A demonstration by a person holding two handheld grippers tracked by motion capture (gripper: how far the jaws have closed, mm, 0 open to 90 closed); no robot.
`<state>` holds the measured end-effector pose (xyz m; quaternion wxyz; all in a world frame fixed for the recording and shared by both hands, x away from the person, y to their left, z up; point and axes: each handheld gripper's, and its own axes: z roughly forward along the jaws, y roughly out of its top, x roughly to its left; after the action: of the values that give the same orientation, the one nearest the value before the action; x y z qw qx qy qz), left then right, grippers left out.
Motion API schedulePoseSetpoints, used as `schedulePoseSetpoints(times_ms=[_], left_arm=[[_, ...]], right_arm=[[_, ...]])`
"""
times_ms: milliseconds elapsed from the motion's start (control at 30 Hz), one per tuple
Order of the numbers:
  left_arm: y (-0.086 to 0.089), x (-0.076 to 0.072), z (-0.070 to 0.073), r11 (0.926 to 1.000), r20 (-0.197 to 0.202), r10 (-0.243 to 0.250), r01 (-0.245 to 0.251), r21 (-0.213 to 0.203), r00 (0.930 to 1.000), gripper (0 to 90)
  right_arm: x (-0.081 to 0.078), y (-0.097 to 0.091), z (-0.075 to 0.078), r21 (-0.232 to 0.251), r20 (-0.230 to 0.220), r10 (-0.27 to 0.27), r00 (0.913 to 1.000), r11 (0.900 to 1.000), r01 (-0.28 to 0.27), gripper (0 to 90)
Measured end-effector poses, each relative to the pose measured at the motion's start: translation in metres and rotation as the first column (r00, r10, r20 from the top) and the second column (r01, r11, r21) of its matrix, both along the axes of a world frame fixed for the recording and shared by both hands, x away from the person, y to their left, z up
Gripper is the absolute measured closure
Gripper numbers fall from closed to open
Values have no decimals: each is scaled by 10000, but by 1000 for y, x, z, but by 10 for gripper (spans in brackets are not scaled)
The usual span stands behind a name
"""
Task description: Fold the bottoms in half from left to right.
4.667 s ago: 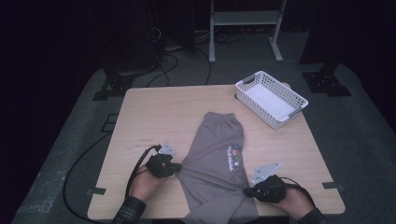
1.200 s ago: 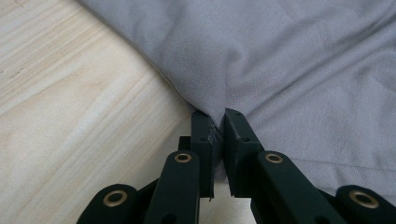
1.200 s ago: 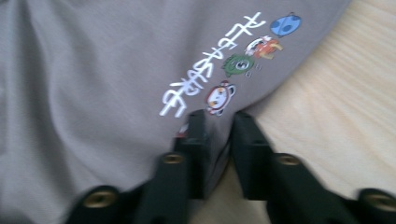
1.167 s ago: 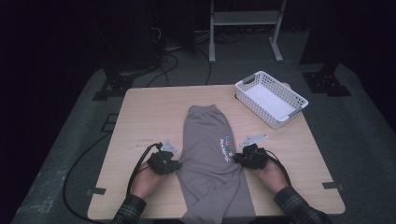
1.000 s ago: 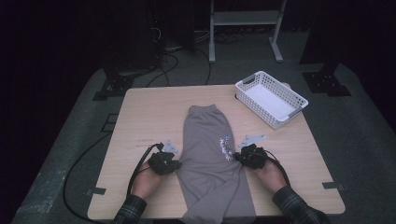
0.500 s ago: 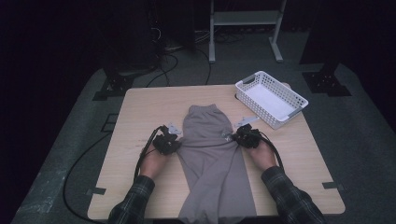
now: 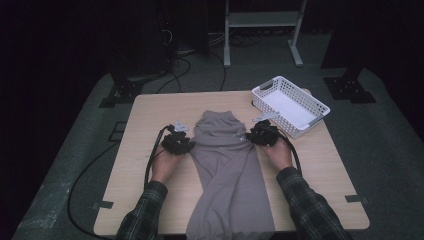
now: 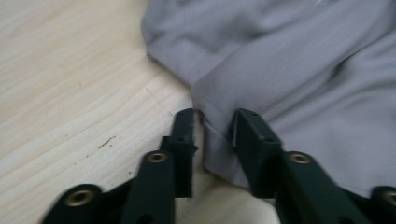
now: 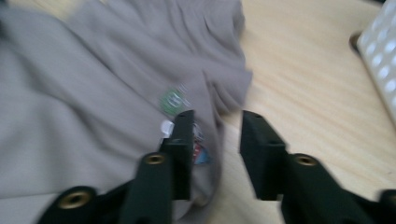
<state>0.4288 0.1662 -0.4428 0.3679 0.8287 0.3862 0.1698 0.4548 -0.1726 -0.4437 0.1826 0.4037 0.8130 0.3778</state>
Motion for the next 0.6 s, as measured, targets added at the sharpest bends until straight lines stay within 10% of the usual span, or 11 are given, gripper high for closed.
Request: schedulePoseSetpoints(times_ms=[300, 600], left_arm=[[-23, -57, 2, 9885, -630, -1497, 1480, -306, 9867, 530], [-31, -62, -14, 9878, -591, -1491, 1514, 357, 9870, 505]], right_arm=[[-72, 15, 20, 314, 28, 2657, 9641, 9636, -2656, 503], [-137, 74, 12, 385, -348, 5124, 8580, 8586, -5112, 496]])
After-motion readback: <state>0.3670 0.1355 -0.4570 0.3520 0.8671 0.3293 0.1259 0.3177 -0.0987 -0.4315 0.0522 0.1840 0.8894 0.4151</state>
